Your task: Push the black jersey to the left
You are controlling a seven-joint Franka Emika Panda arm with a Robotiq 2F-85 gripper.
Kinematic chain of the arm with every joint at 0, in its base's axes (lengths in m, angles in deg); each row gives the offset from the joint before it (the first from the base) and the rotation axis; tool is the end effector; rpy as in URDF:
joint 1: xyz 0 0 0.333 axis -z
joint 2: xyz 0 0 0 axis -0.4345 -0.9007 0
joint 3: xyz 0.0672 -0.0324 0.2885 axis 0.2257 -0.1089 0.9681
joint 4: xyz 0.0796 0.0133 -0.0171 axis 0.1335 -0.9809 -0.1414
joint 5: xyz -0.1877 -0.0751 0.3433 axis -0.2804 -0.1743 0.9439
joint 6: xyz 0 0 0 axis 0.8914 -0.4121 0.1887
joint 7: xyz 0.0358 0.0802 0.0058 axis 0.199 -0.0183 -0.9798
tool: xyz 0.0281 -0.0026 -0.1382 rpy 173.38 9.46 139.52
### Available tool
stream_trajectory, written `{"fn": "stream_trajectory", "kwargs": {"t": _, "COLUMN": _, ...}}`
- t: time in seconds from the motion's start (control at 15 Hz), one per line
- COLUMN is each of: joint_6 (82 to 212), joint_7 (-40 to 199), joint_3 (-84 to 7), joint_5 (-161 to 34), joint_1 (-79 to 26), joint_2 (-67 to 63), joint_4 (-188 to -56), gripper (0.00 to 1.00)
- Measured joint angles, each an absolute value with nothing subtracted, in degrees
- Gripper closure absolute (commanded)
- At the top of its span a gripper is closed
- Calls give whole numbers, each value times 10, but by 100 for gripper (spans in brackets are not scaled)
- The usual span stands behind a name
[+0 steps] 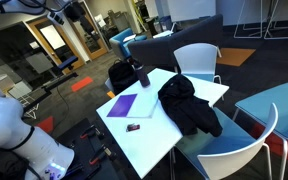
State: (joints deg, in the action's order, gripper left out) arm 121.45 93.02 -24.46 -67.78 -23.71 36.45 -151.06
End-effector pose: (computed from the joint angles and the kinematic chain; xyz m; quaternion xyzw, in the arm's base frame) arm 0.4714 0.0583 0.5318 0.9889 -0.0790 0.1008 0.0752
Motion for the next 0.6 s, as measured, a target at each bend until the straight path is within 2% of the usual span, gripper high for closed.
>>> {"fn": "stream_trajectory", "kwargs": {"t": 0.6, "joint_6": 1412, "joint_7": 930, "joint_3": -318, "joint_5": -684, "joint_1": -215, "joint_2": 270, "joint_4": -1573, "gripper": 0}}
